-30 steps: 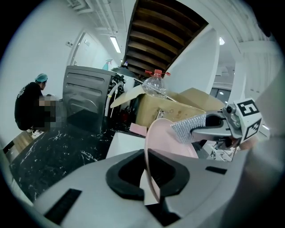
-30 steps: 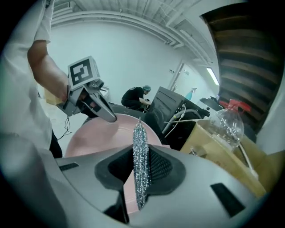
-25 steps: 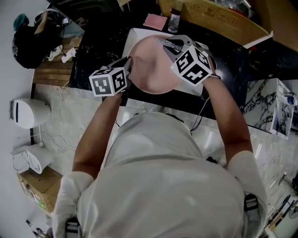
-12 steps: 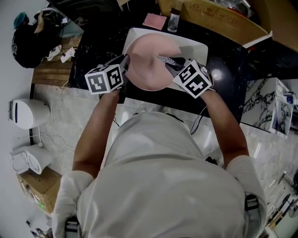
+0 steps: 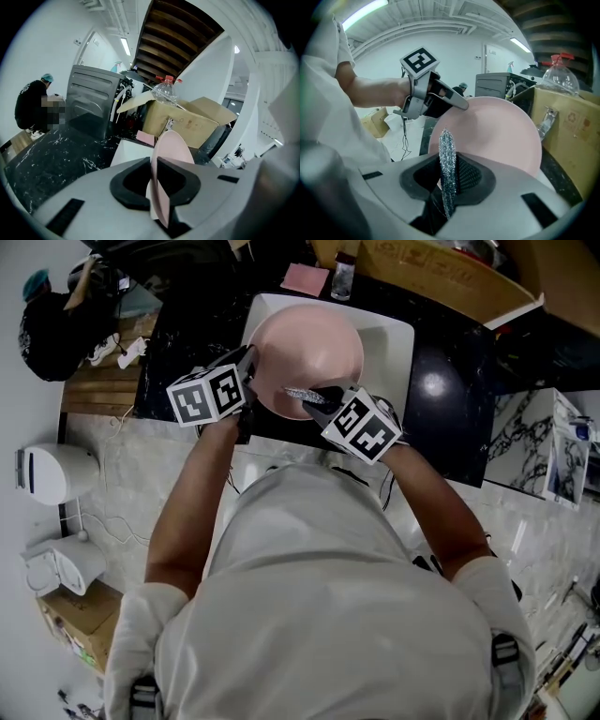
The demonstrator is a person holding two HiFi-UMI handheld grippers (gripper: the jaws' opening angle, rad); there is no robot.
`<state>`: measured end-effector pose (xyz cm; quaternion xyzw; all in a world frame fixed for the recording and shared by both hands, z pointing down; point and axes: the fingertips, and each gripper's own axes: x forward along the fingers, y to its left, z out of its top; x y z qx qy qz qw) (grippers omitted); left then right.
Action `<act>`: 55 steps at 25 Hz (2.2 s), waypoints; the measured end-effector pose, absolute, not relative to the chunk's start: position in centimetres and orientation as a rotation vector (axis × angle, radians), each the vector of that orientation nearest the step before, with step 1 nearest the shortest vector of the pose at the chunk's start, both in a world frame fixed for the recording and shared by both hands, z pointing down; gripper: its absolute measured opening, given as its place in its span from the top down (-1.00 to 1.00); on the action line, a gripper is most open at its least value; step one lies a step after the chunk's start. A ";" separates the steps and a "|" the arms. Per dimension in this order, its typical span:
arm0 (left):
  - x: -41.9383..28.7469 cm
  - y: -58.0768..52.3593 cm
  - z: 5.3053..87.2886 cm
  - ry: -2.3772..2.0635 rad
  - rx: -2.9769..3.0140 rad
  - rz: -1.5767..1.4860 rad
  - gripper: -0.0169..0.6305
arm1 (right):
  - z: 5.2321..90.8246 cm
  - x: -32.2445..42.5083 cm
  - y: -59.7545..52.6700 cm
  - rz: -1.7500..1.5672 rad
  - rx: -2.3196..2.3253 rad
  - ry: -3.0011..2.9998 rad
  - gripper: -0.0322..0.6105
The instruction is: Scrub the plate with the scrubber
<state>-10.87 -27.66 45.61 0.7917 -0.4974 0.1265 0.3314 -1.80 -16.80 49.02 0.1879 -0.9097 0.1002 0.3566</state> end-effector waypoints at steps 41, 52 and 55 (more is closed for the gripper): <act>-10.2 -26.6 48.0 -1.194 1.966 0.317 0.87 | 39.1 20.1 -16.3 0.497 1.373 -2.502 0.66; -7.6 -29.7 53.2 -1.190 1.867 0.420 0.87 | 40.3 21.9 -17.2 0.520 1.330 -2.509 0.66; -7.1 -30.5 54.7 -1.198 1.843 0.445 0.87 | 40.9 22.8 -17.4 0.525 1.319 -2.507 0.66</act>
